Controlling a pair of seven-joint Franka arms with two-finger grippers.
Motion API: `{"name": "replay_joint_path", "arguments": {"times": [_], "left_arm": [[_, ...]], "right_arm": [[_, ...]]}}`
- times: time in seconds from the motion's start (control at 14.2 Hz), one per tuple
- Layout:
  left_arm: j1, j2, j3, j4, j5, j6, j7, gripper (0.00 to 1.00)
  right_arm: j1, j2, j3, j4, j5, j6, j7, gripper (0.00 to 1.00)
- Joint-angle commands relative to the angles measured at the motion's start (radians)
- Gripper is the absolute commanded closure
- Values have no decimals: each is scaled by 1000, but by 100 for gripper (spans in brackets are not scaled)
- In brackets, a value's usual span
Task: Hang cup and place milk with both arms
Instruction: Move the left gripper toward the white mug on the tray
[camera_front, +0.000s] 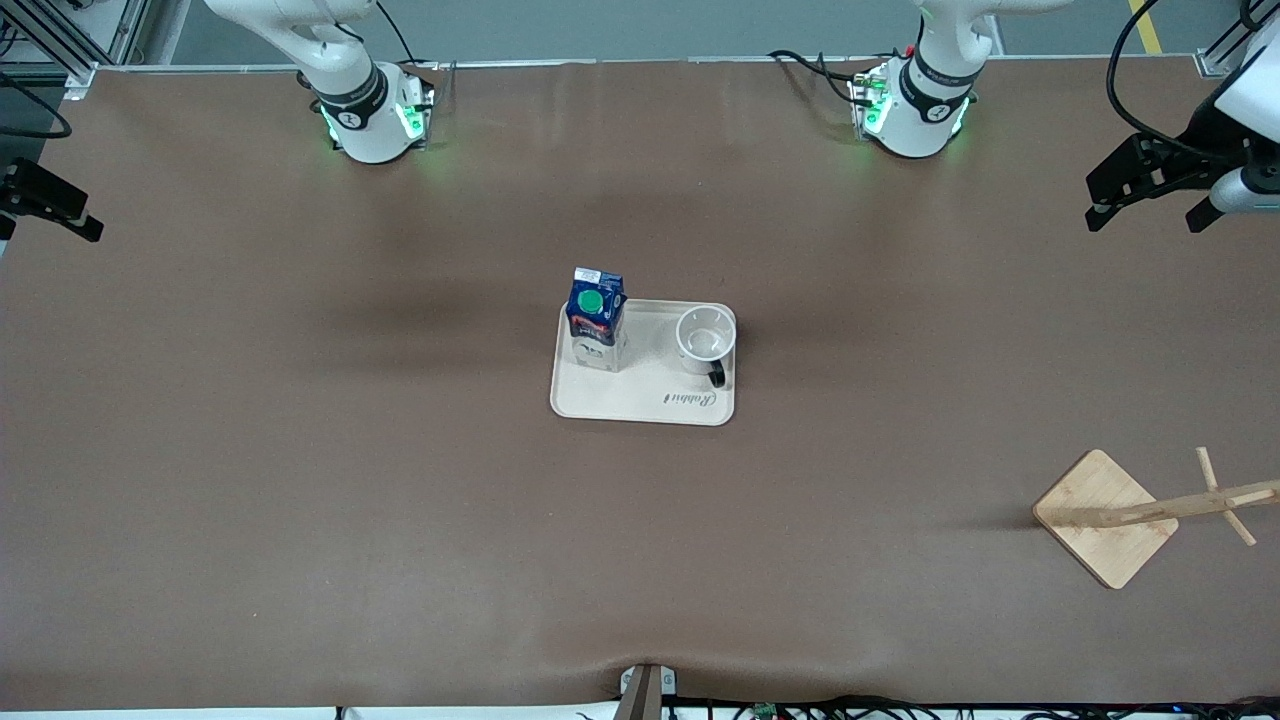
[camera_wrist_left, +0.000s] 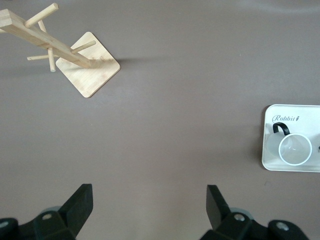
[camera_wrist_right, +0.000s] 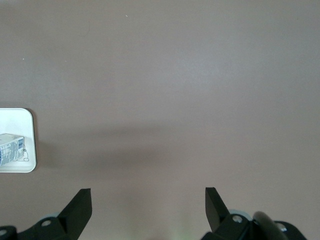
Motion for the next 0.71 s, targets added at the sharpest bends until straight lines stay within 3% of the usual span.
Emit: {"name": "replay_joint_path", "arguments": {"times": [0.0,0.28,0.64], "left_arm": [[0,-1,-2,14,-1,-20,-11,0],[-10,16,-12,23,-2,-20,-24,0],[-10,78,-177,-5,-14,6,-196,0]], "right_arm": [[-24,1,11,13,18,-15,-10,0],[-36,7,11,13,23,-17,-10,0],[-38,7,11,14,25,-20,-10,0]]}}
